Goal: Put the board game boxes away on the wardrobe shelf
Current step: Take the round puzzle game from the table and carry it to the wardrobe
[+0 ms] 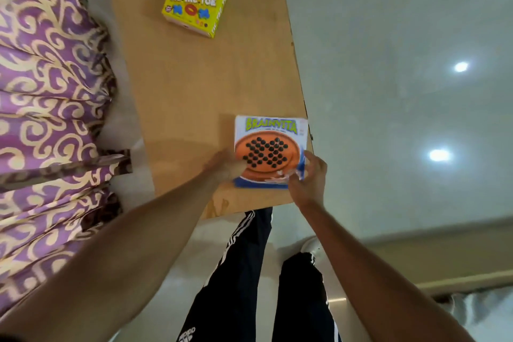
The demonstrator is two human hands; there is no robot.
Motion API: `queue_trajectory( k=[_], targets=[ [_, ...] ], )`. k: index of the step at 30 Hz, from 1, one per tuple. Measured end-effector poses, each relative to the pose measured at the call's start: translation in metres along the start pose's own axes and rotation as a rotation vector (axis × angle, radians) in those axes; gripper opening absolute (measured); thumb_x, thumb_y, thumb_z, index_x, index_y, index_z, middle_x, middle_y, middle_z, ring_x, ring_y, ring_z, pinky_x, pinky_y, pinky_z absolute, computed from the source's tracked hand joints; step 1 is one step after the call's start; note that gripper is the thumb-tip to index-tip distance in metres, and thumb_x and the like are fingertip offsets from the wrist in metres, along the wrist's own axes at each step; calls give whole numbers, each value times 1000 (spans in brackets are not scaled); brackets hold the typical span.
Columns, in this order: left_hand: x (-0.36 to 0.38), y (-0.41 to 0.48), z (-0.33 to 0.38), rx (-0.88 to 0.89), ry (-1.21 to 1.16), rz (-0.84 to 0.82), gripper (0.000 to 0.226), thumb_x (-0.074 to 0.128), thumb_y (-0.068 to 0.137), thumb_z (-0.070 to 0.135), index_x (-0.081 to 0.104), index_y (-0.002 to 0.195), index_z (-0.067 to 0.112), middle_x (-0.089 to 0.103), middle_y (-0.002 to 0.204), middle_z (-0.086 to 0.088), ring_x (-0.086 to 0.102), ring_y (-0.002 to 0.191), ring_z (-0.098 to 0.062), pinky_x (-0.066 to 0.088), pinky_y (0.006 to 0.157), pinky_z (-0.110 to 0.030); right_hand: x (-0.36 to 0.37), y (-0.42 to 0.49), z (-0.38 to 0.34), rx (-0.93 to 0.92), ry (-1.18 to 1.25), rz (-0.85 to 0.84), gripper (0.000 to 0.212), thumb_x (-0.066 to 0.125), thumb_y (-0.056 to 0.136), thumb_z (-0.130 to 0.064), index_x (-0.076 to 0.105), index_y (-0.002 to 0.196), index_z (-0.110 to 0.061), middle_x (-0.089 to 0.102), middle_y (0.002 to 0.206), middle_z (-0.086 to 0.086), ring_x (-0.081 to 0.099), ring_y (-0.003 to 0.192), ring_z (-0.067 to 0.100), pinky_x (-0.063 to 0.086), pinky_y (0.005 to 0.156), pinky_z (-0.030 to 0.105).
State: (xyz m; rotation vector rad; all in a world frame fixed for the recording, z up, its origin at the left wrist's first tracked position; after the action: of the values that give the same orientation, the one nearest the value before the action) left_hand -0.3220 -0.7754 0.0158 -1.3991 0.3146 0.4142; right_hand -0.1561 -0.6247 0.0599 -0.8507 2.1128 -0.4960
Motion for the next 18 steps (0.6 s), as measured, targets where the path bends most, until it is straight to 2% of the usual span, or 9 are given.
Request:
queue_trajectory(
  k=[1, 2, 4, 7, 10, 13, 15, 17, 18],
  targets=[
    [8, 1, -11, -21, -89, -39, 43, 60, 66, 37, 67, 106, 23, 71, 106, -4, 67, 94, -24, 55, 84, -34, 3, 6, 3, 46, -25, -37, 54, 65, 79, -5, 47, 130, -13, 43, 119, -1, 39, 105, 3, 36, 81, 2],
    [11, -1, -16, -33, -176, -35, 41, 61, 66, 35, 67, 104, 24, 72, 103, -2, 67, 90, -21, 56, 80, -32, 6, 15, 3, 81, -51, -69, 60, 68, 79, -13, 43, 133, -14, 43, 119, -2, 41, 106, 6, 41, 84, 12],
    [14, -10, -14, -37, -372, 15, 39, 65, 64, 26, 64, 102, 22, 71, 100, 1, 67, 87, -18, 57, 78, -35, 9, 33, 3, 104, -136, -114, 67, 68, 71, -25, 40, 131, -17, 53, 118, 2, 50, 111, 21, 46, 86, 34],
    [23, -20, -8, -72, -657, 23, 35, 68, 74, 6, 58, 107, 13, 67, 99, -2, 65, 83, -17, 52, 64, -31, 15, 55, 0, 100, -358, -220, 58, 69, 73, -27, 45, 125, -19, 54, 118, 11, 49, 115, 31, 46, 88, 43],
    [34, -26, -14, -77, -831, 36, 38, 68, 76, 1, 55, 110, 12, 67, 104, -4, 66, 92, -22, 50, 61, -32, 16, 60, -1, 78, -388, -267, 57, 71, 68, -35, 51, 120, -25, 57, 112, 10, 57, 106, 32, 53, 87, 44],
    [43, -44, -29, -79, -957, 45, 35, 65, 78, -6, 55, 97, 21, 66, 98, 0, 65, 93, -22, 52, 66, -34, 12, 54, 8, 1, -302, -314, 51, 70, 62, -48, 57, 107, -28, 68, 100, 3, 69, 85, 24, 60, 74, 45],
    [49, -64, -41, -59, -995, 54, 37, 67, 74, -2, 55, 96, 25, 66, 99, 1, 66, 95, -22, 56, 75, -40, 4, 36, 8, -67, -275, -358, 43, 73, 69, -41, 60, 107, -26, 71, 100, 0, 72, 78, 18, 62, 69, 44],
    [55, -90, -56, -53, -987, 104, 48, 70, 63, 8, 56, 106, 24, 68, 105, 0, 67, 98, -22, 57, 83, -46, -8, 11, 2, -136, -265, -379, 40, 74, 72, -33, 61, 109, -26, 72, 102, -2, 72, 81, 16, 62, 69, 42],
    [58, -106, -63, -47, -1003, 135, 53, 69, 60, 8, 57, 110, 22, 69, 107, -1, 67, 99, -22, 57, 82, -45, -15, -4, -1, -173, -256, -399, 40, 76, 71, -28, 62, 109, -25, 72, 102, -2, 71, 83, 15, 61, 69, 40]
  ],
)
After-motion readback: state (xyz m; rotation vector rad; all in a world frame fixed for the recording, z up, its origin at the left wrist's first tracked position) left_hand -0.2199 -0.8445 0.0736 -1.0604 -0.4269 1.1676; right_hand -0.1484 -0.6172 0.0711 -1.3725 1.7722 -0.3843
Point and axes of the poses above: each hand's wrist, its own y-axis towards the middle knuckle, its own x-axis out of the palm, z = x × y, the point moved 5 cm from there along y, towards the middle knuckle
